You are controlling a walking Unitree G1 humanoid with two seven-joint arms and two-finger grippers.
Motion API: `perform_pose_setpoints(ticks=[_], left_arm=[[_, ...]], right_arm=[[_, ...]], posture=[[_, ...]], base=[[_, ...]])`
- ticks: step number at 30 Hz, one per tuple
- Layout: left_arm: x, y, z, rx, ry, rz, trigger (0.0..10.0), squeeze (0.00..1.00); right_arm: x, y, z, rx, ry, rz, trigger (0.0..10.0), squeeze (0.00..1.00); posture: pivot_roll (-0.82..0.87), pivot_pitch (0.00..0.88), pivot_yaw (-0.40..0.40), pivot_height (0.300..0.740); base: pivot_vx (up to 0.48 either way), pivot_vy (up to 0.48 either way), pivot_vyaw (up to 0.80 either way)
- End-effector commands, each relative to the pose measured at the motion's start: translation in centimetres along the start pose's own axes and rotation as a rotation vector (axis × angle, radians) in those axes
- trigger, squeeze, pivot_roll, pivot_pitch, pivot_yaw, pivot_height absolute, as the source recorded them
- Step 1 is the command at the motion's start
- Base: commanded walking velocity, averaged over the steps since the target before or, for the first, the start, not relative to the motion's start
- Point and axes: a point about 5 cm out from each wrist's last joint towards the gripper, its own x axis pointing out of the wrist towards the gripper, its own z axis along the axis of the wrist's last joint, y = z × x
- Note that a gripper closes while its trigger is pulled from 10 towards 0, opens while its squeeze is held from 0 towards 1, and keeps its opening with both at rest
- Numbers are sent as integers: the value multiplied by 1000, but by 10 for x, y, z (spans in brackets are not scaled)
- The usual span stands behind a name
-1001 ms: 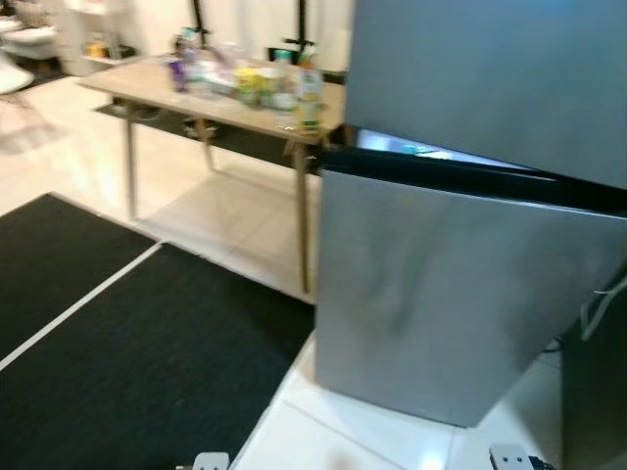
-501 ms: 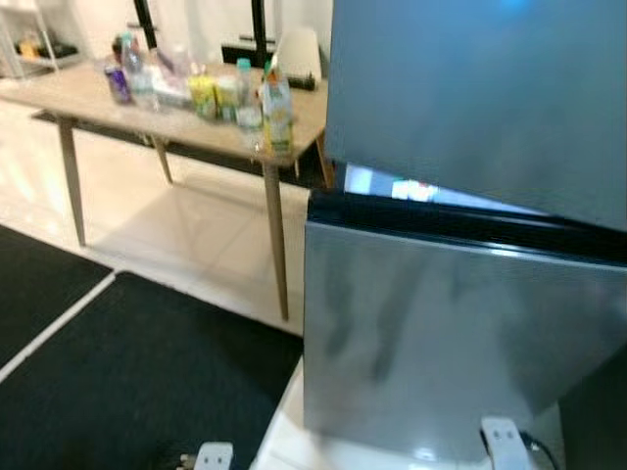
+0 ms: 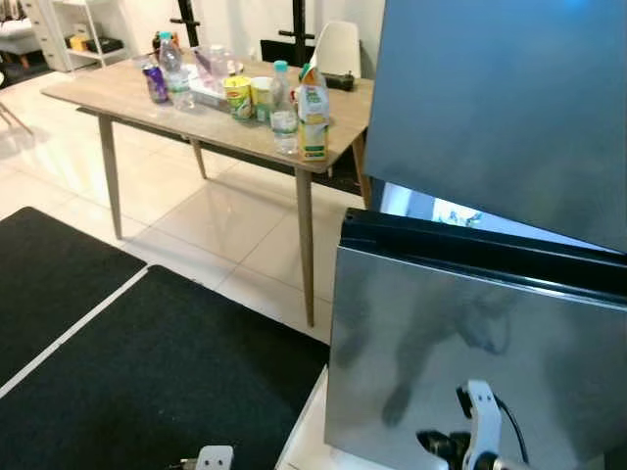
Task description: Restocking fridge
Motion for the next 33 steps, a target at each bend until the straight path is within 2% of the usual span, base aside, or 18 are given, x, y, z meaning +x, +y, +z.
perform_pose_setpoints(ticks=[1, 2, 3, 5, 6, 7, 8, 9, 10, 16, 19, 26, 27, 33], left_arm=[[-1, 0, -5, -12, 19, 1, 10000, 0], [-1, 0, -5, -12, 19, 1, 10000, 0], [-1, 0, -5, -12, 18, 1, 10000, 0], [-1, 0, -5, -12, 18, 1, 10000, 0], [-1, 0, -5, -12, 18, 1, 10000, 0], [-1, 0, -5, -14, 18, -1, 10000, 0], [-1, 0, -5, -14, 18, -2, 10000, 0], [-1, 0, -5, -14, 18, -2, 10000, 0], [-1, -1, -6, -14, 19, -3, 10000, 0], [-1, -1, -6, -11, 22, -3, 10000, 0], [-1, -1, -7, -14, 23, -3, 10000, 0], [-1, -1, -7, -14, 23, -3, 10000, 0], [-1, -2, -7, -15, 25, -4, 10000, 0], [-1, -2, -11, -15, 35, -4, 10000, 0]], right_arm=[[5, 3, 34, -47, -107, 66, 10000, 0], [5, 3, 34, -47, -107, 66, 10000, 0], [10, 7, 53, -90, -163, 78, 10000, 0], [10, 7, 53, -90, -163, 78, 10000, 0], [12, 9, 64, -116, -198, 79, 10000, 0], [17, 15, 99, -155, -331, 51, 10000, 0], [18, 18, 112, -171, -377, 42, 10000, 0], [18, 18, 112, -171, -377, 42, 10000, 0], [19, 22, 127, -195, -426, 39, 10000, 0], [20, 25, 139, -245, -452, 3, 10000, 0], [26, 34, 156, -271, -503, -30, 10000, 0], [26, 34, 156, -271, -503, -30, 10000, 0], [28, 38, 159, -279, -515, -28, 10000, 0], [31, 38, 153, -294, -499, -84, 10000, 0]], posture=[[-108, 0, -30, 740], [-108, 0, -30, 740], [-108, 0, -30, 740], [-108, 0, -30, 740], [-108, 0, -30, 740], [-108, 0, -30, 740], [-108, 0, -30, 740], [-108, 0, -30, 740], [-108, 0, -30, 740], [-107, 0, -32, 740], [-103, 0, -37, 740], [-103, 0, -37, 740], [-103, 0, -37, 740], [-102, 0, -40, 740]], base=[[0, 0, 0], [0, 0, 0], [0, 0, 0], [0, 0, 0], [0, 0, 0], [0, 0, 0], [0, 0, 0], [0, 0, 0], [0, 0, 0], [0, 0, 0], [0, 0, 0], [0, 0, 0], [0, 0, 0], [0, 0, 0]])
